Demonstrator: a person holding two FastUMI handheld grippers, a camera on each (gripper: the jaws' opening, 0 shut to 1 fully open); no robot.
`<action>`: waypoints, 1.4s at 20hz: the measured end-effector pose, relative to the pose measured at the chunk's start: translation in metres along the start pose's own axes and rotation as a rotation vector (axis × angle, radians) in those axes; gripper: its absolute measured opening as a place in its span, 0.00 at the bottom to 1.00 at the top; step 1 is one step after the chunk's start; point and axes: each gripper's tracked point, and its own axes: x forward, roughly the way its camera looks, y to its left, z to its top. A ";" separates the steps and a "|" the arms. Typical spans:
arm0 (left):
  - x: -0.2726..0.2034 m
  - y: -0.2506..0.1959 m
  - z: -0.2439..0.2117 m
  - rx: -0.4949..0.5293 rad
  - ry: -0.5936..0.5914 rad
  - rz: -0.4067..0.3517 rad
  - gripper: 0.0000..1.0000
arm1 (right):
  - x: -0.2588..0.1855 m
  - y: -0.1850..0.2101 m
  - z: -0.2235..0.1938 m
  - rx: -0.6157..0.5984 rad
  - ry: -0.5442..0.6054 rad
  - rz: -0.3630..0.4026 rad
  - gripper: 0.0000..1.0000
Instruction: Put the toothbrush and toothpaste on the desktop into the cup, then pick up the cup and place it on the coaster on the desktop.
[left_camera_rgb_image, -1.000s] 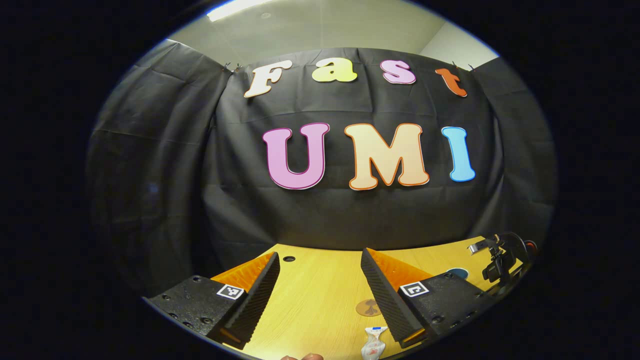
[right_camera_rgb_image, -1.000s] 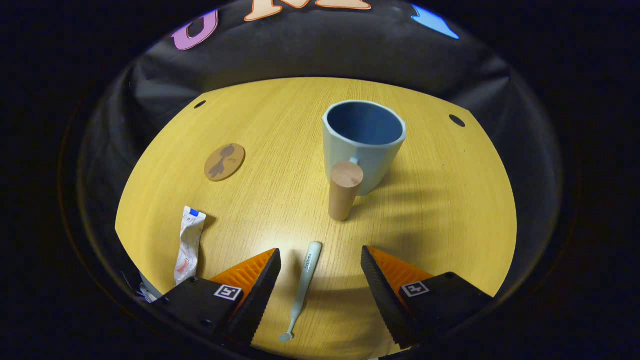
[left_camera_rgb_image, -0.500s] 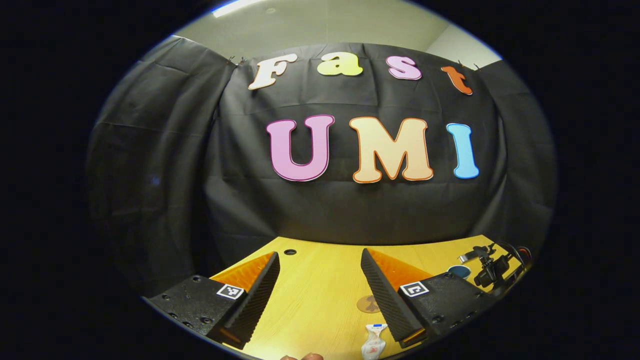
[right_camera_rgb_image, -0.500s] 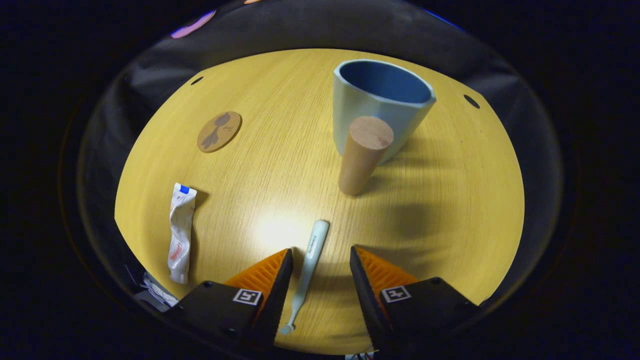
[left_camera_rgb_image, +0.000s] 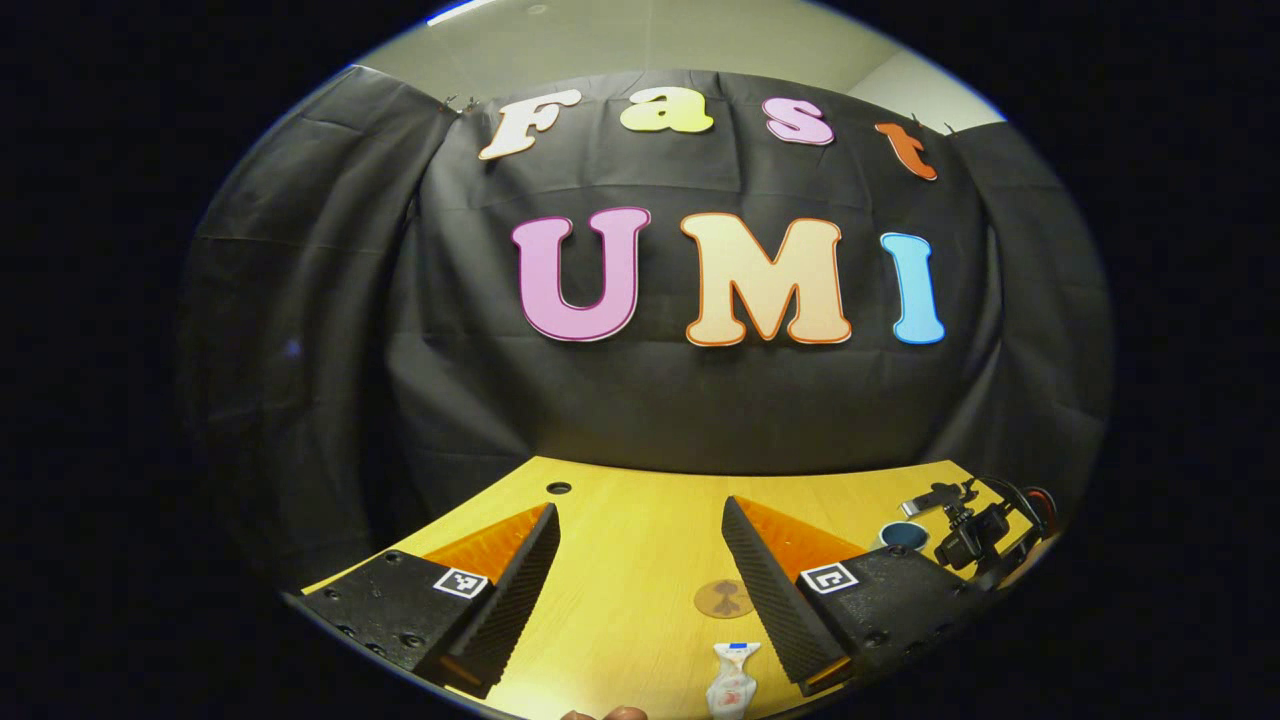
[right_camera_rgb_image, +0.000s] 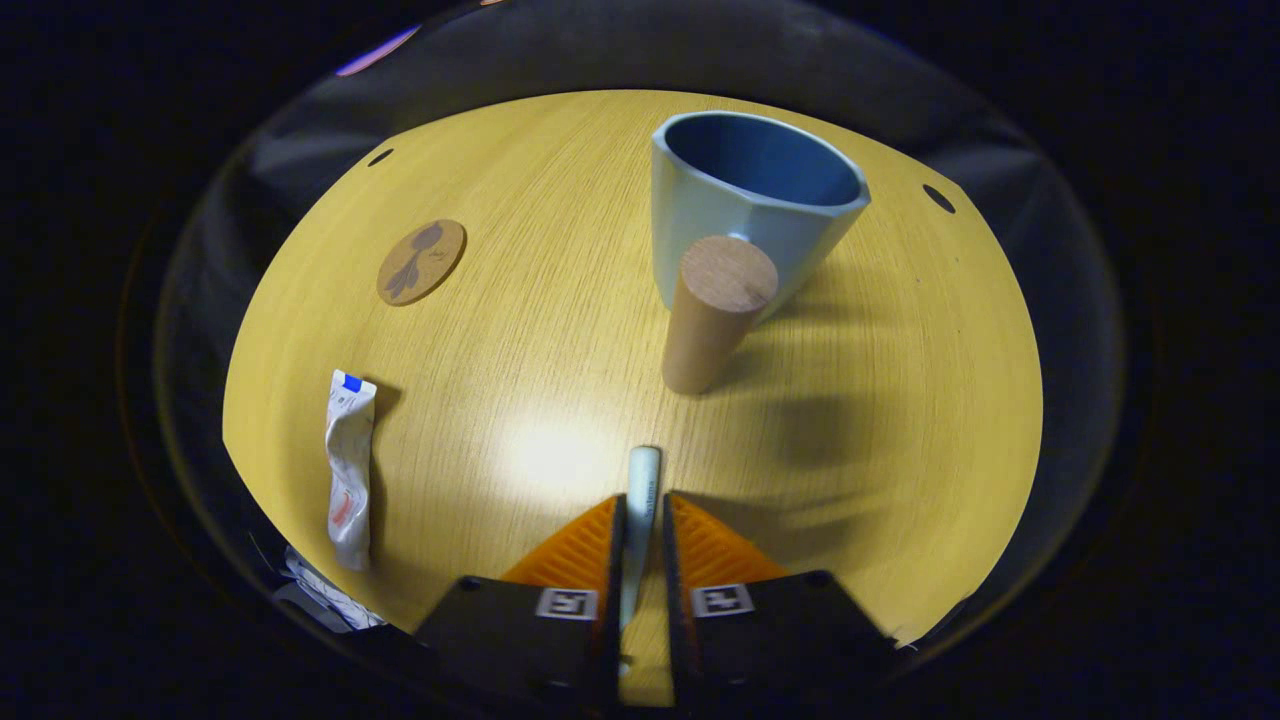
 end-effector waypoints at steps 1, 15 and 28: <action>0.001 -0.002 -0.004 -0.002 0.010 -0.009 0.97 | 0.001 0.000 0.001 0.003 -0.001 0.004 0.13; 0.016 -0.060 -0.141 -0.071 0.434 -0.192 0.98 | 0.000 -0.001 0.002 0.014 -0.019 0.013 0.13; -0.002 -0.082 -0.249 0.044 0.807 -0.220 0.96 | 0.000 -0.001 0.003 0.046 -0.054 0.043 0.11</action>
